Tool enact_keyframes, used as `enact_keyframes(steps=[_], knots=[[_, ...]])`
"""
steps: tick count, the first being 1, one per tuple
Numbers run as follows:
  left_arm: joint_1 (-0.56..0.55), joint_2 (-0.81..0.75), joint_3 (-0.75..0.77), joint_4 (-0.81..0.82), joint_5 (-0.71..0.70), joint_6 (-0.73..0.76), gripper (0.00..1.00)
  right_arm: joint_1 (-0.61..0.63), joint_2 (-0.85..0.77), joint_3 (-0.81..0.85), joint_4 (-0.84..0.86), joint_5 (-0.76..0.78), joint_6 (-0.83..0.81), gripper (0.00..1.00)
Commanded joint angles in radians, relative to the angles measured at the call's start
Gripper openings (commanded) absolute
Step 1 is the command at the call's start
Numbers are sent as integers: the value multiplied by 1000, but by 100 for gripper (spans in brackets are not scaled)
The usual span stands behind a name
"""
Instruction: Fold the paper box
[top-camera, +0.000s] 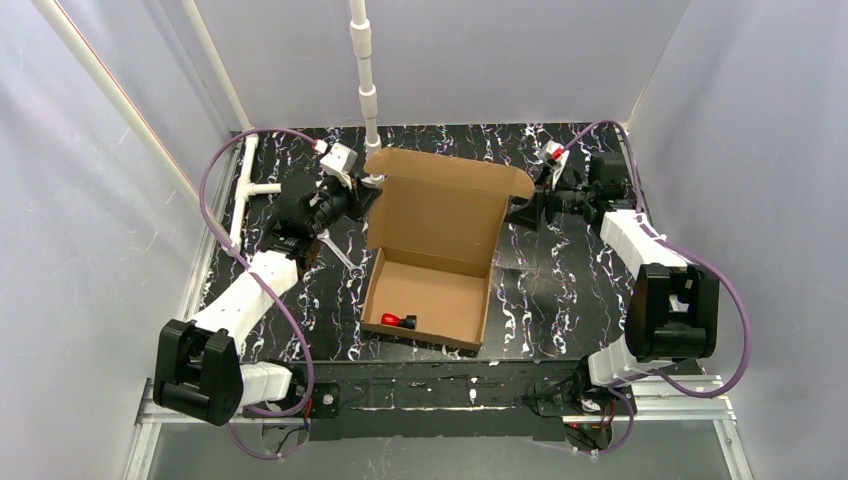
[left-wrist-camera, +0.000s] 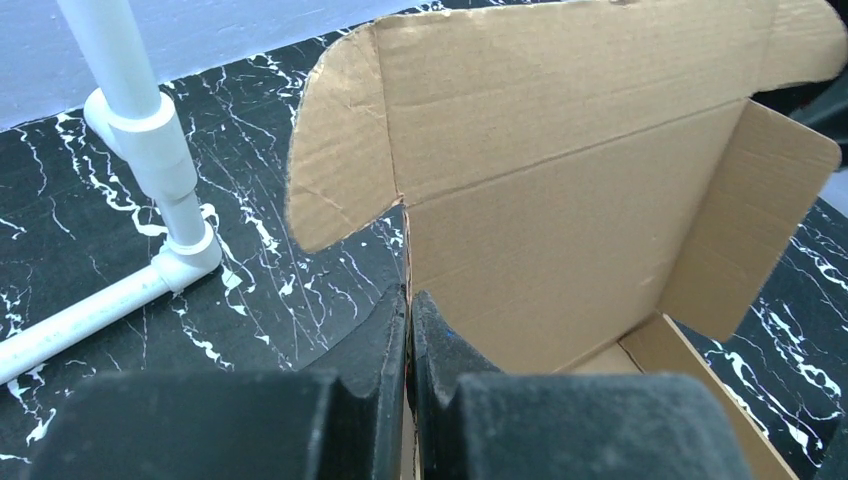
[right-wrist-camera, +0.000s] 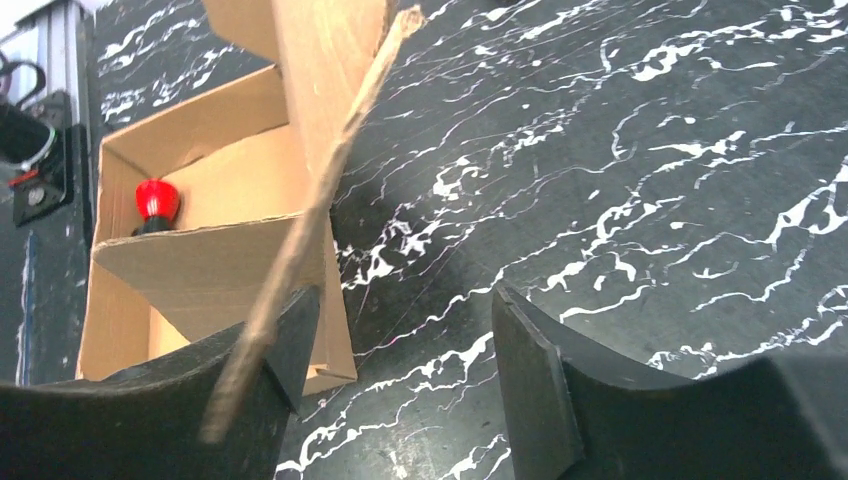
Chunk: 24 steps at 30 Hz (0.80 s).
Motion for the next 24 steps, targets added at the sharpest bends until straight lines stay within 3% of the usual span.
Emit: enact_keyframes(steps=[1,5,12,24], knots=[[-16,-45,-13,17,17,4,0,36,-51,43,-185,-64,-225,74],[-18,-47,-15,19,17,-2,0,36,-78,25,-176,-70,-223,80],[-24,-51,-12,20,18,-13,0,39,-81,26,-95,-131,-142,82],[-25,-59,-29,20,27,14,0,10,-103,78,-200,-161,-196,95]])
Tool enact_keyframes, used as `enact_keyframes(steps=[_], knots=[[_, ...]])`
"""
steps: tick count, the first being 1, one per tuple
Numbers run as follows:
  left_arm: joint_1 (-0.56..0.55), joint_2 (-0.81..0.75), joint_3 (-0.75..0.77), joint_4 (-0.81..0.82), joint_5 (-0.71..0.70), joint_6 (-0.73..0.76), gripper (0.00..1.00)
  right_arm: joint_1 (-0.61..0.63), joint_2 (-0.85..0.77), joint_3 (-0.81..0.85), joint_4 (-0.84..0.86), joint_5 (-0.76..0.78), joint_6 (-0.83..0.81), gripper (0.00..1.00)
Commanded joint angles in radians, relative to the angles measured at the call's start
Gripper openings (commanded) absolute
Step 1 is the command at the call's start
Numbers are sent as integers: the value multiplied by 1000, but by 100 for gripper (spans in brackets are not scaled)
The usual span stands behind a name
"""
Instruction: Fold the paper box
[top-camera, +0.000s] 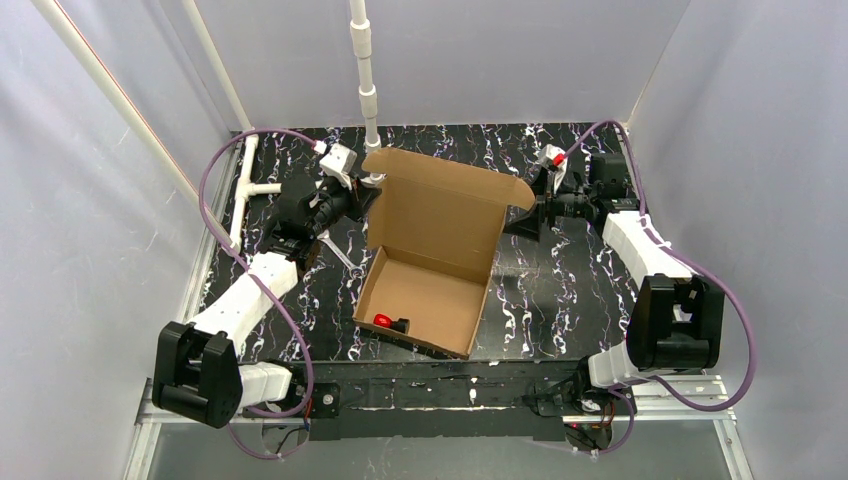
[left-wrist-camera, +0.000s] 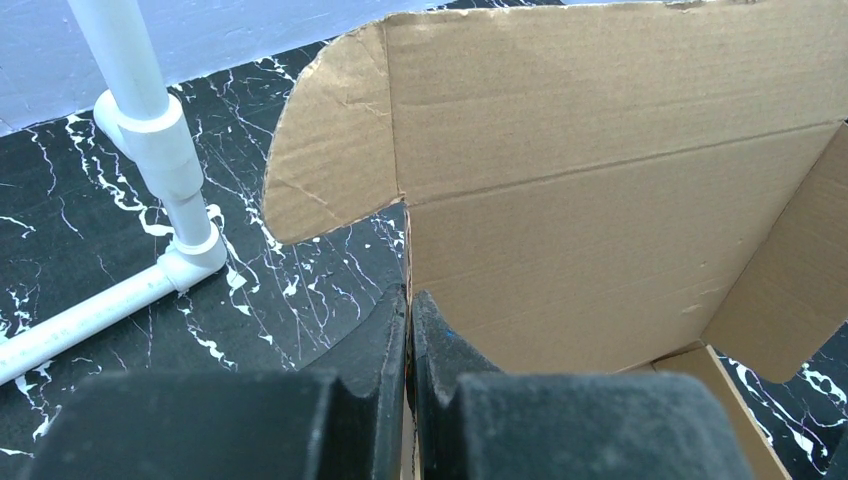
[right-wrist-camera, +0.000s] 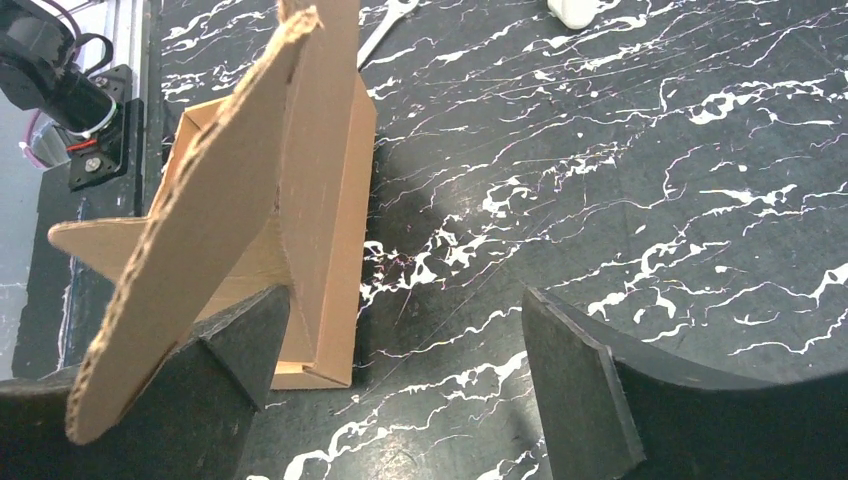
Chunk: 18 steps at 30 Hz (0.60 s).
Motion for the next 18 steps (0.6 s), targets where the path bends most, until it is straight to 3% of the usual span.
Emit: enact_keyframes(steps=[1,10,12,16,18], knots=[[-20,-53,-23,20,57,24,0,-19,-52,72,-68,-60,-58,97],[-20,-61,-30,19,78,106,0,-79,-47,161,-500,-59,-425,98],[-20,-58,-25,19,77,110,0,-91,-33,217,-687,-33,-571,98],[-20,-50,-15,19,78,142,0,-168,-5,350,-1155,17,-1011,98],[-19,-44,-12,21,82,147,0,-208,-2,393,-1254,52,-1089,98]])
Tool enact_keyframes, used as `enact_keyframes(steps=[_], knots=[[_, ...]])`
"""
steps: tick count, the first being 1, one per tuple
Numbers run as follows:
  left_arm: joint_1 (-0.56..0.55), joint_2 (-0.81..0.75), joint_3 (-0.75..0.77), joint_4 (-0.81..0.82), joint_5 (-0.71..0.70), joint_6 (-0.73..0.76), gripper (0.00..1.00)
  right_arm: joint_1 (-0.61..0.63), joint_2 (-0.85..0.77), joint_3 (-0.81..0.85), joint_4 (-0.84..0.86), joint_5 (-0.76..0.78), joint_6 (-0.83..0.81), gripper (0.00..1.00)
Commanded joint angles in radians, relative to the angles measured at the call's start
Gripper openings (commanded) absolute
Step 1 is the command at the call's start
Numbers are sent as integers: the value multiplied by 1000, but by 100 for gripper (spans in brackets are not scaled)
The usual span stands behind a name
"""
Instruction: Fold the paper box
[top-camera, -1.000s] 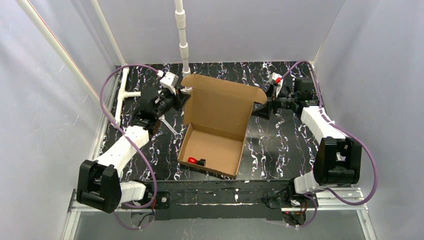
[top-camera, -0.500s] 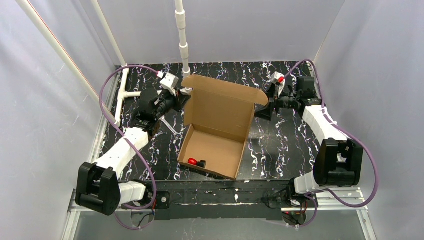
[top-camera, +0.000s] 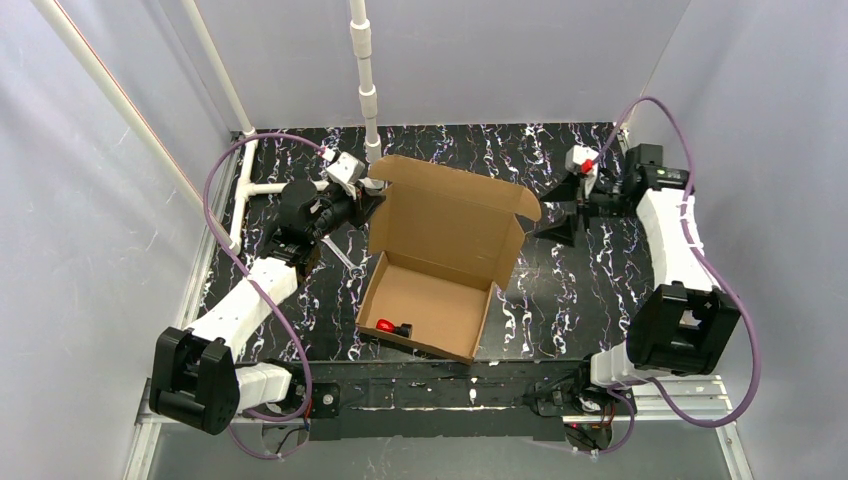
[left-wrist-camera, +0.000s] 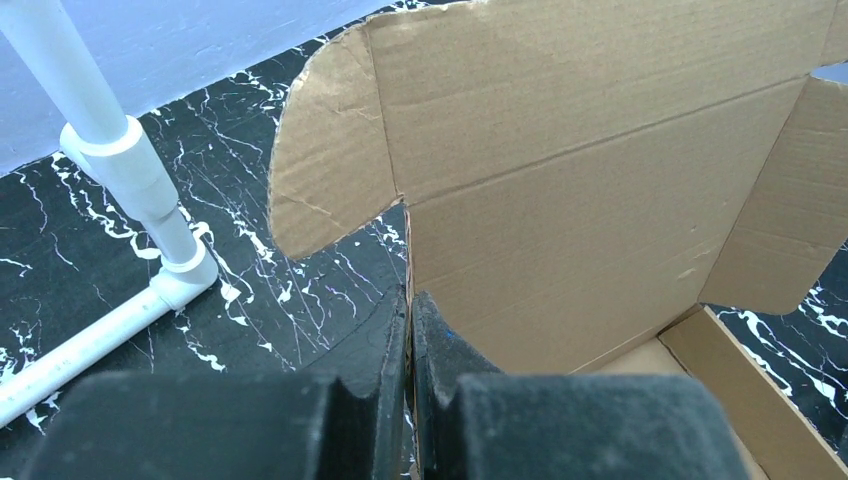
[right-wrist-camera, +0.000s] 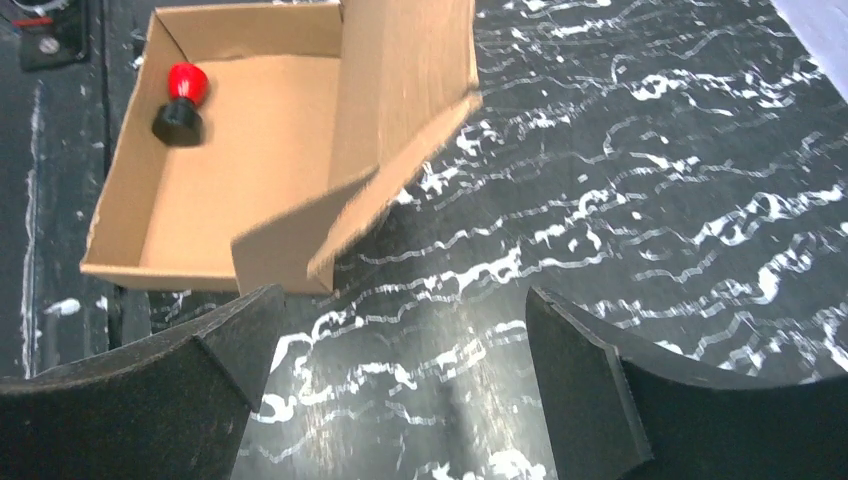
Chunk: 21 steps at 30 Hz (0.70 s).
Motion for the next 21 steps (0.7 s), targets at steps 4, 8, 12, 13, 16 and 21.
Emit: enact_keyframes(steps=[4,8,12,13,16,21], knots=[[-5,-5,16,26,36,52,0,-94,-28,106,-405,104,-336,98],[-6,-9,13,28,39,62,0,-86,-20,207,-436,80,-278,98],[-7,0,22,31,39,63,0,31,-9,348,-369,114,-50,98],[-9,4,25,33,37,61,0,78,-14,369,-323,133,29,98],[-18,16,35,38,32,58,0,231,-55,355,-53,243,360,98],[-42,34,53,44,22,57,0,388,12,411,141,387,621,98]])
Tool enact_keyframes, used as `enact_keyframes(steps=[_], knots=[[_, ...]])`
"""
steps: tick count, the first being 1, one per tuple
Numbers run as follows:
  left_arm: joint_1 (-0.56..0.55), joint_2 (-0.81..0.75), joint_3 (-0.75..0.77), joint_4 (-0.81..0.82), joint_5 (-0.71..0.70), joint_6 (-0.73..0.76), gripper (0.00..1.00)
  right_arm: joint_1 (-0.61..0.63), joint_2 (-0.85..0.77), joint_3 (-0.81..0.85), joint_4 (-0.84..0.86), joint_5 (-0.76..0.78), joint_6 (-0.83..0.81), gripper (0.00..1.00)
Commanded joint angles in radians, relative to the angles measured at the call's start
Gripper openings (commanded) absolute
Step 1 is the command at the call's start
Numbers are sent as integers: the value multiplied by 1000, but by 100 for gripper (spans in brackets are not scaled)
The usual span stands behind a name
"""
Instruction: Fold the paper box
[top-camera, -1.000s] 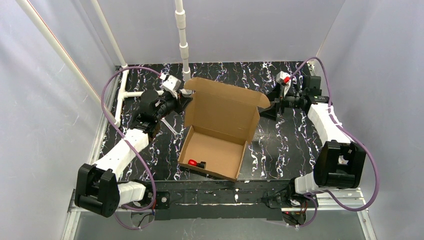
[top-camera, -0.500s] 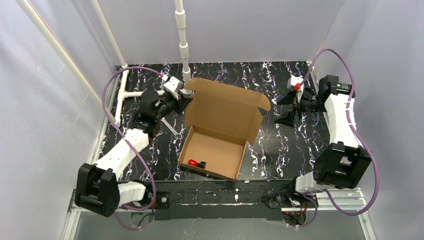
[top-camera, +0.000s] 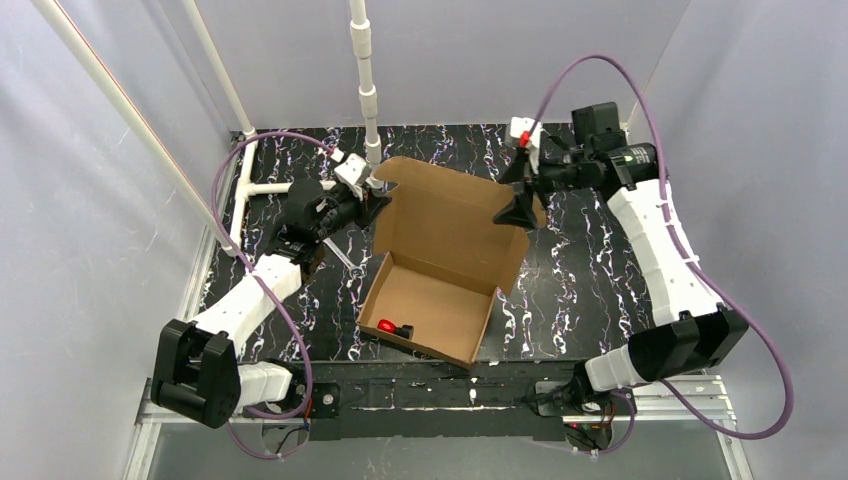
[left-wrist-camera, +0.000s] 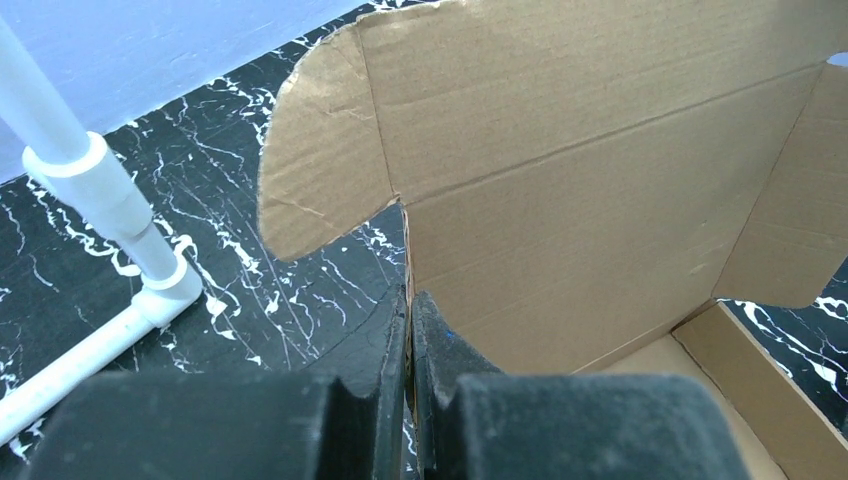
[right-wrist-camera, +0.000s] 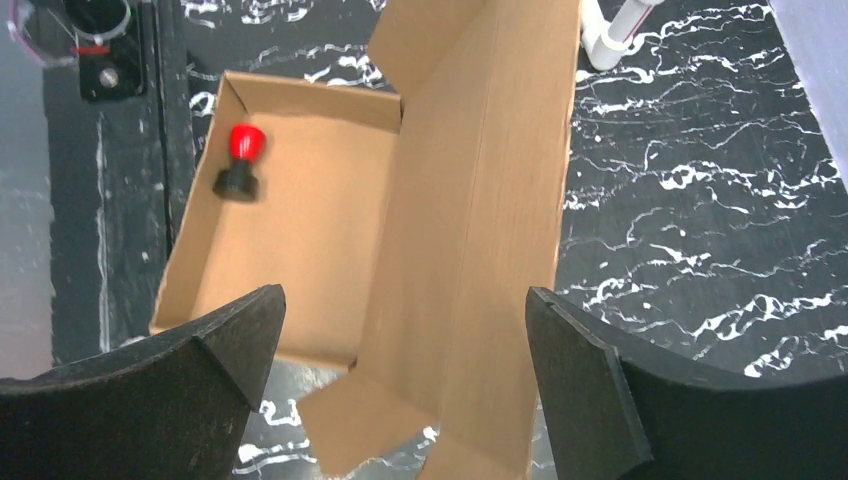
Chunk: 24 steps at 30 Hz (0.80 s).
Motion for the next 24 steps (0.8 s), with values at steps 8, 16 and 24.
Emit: enact_keyframes(steps=[8,16,24], knots=[[-51,10,53,36,-22,35,0,106,175,180,174,167,379,98],[-61,28,84,38,-51,34,0,165,171,107,194,228,411,87],[-64,37,87,41,-76,24,0,165,189,140,185,229,416,43]])
